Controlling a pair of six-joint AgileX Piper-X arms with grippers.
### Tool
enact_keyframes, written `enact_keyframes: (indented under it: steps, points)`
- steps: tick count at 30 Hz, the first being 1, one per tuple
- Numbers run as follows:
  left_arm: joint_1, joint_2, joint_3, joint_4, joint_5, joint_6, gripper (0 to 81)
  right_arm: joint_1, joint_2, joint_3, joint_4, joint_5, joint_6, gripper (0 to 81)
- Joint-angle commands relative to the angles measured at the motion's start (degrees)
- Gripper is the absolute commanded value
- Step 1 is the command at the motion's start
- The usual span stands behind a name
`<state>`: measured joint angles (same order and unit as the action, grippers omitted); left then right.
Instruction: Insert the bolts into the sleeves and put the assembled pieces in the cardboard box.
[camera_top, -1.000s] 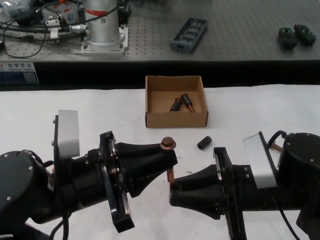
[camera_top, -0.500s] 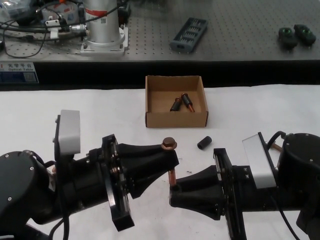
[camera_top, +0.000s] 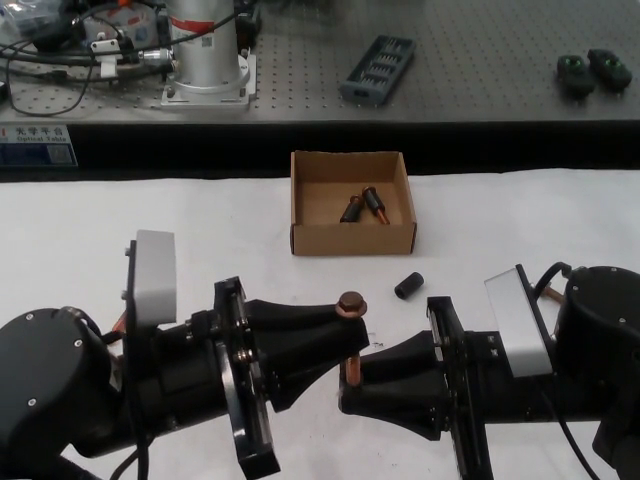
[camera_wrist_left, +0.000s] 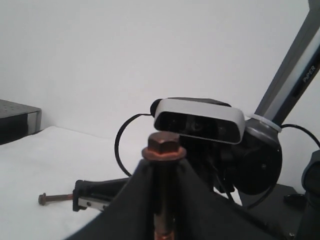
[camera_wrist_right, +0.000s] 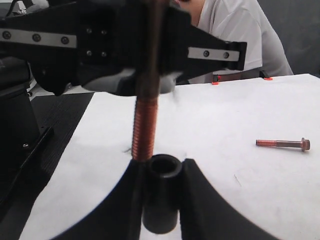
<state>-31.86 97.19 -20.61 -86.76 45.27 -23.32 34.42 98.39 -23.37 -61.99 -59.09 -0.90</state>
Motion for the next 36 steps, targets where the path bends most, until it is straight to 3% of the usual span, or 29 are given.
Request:
enact_keyframes:
  steps: [1,14,26,36]
  points:
    - [-0.2,-0.6,0.0,2.1,0.4,2.7,0.6,-0.4,-0.7,-0.4,0.0,-1.0,0.0,7.1]
    - [-0.2,-0.6,0.0,10.1,0.5,9.1,0.6,-0.4,-0.7,-0.4,-1.5,-1.0,1.7,7.1]
    - [-0.2,-0.6,0.0,10.4,1.9,9.1,0.6,-0.4,-0.7,-0.4,-3.1,-1.0,3.7,7.1]
    - [-0.2,-0.6,0.0,-0.8,1.9,5.2,0.6,-0.4,-0.7,-0.4,-3.1,-3.7,3.7,7.1]
